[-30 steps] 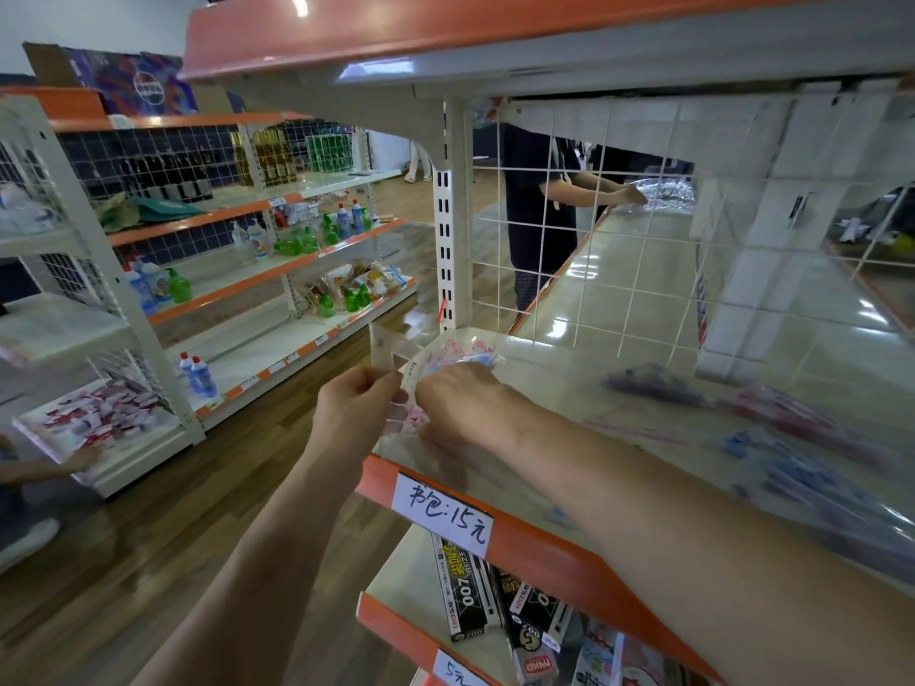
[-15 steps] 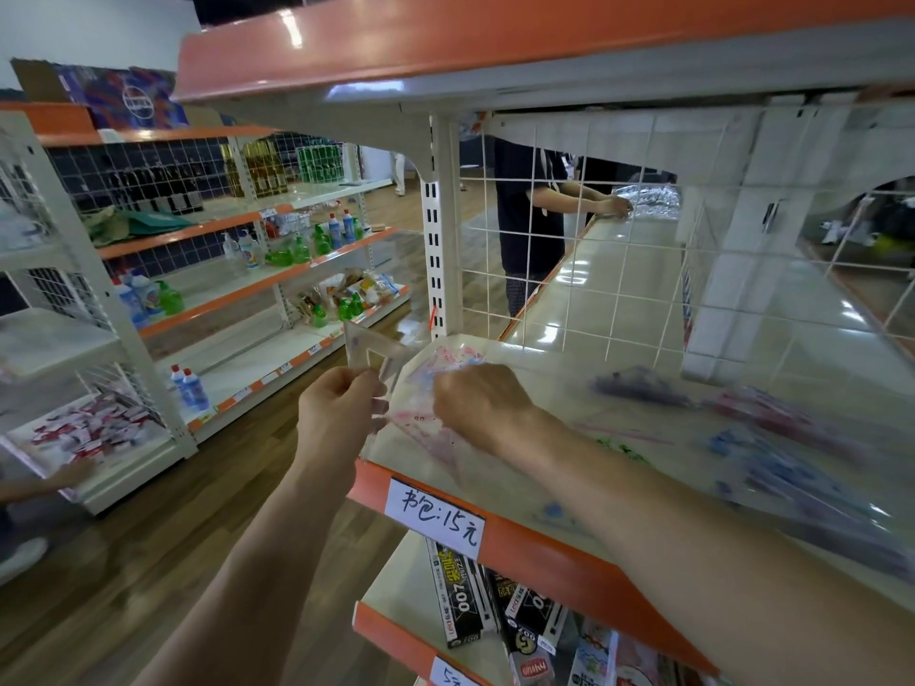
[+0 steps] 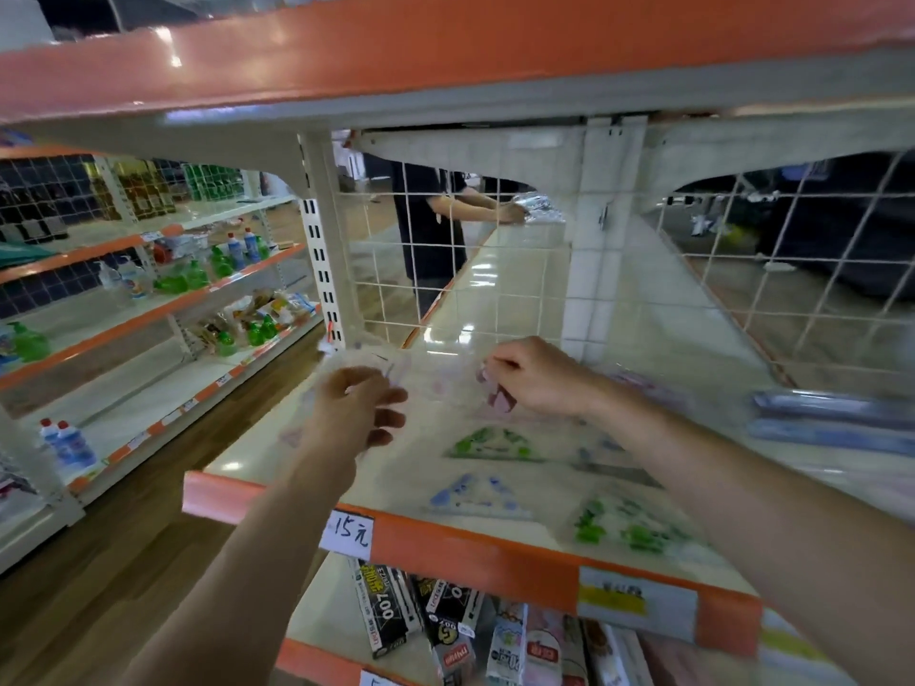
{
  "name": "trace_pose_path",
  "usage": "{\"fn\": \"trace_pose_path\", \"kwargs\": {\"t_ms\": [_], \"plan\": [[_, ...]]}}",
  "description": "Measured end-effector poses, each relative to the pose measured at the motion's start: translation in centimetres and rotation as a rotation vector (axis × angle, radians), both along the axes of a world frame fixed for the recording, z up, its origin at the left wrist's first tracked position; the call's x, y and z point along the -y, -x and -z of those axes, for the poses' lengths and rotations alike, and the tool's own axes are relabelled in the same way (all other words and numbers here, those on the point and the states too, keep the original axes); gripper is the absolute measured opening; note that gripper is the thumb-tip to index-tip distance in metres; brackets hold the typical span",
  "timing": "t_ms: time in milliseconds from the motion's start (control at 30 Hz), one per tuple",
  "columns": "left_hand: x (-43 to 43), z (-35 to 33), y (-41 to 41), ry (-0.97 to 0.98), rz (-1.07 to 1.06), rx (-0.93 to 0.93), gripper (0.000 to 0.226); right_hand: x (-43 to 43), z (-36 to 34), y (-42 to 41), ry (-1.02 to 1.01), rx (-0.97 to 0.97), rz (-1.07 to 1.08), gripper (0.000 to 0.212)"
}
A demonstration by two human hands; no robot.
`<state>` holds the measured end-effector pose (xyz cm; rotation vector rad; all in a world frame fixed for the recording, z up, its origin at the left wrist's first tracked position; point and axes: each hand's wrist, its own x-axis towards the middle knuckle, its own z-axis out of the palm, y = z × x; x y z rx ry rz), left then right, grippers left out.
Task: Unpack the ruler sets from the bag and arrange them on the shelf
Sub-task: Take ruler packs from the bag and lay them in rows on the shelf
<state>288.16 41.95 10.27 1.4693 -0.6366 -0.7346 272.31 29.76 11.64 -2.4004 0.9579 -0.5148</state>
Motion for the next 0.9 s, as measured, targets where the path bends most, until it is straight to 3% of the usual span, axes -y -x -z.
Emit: {"fn": "trace_pose_path", "kwargs": {"t_ms": [200,300,500,767,900], "plan": [[2.2,-0.3,2.8,0.007,0.135,-0.004,0.027,0.6,-1.3,5.4,-0.107,0.112,0.180,0.021],[3.0,-0.2,4.0,-0.021,0.188,0.047,0.020,0.8,-1.4,6.9,-0.175,0.149,0.249,0.015],[3.6,-0.2,6.3,-0.045,0.253,0.006,0.006,0.4,-0.7,7.3,-0.406,0.198,0.201,0.051],[3.6,-0.1,7.9,-0.078,0.385,0.286,0.019,-0.6,-1.2,6.4,-0.473,0.369,0.252,0.038],[3.5,0.2,8.3,-0.066,0.422,0.398,0.030,-1.0,-1.5,5.5,-0.465,0.383,0.242,0.013]]}}
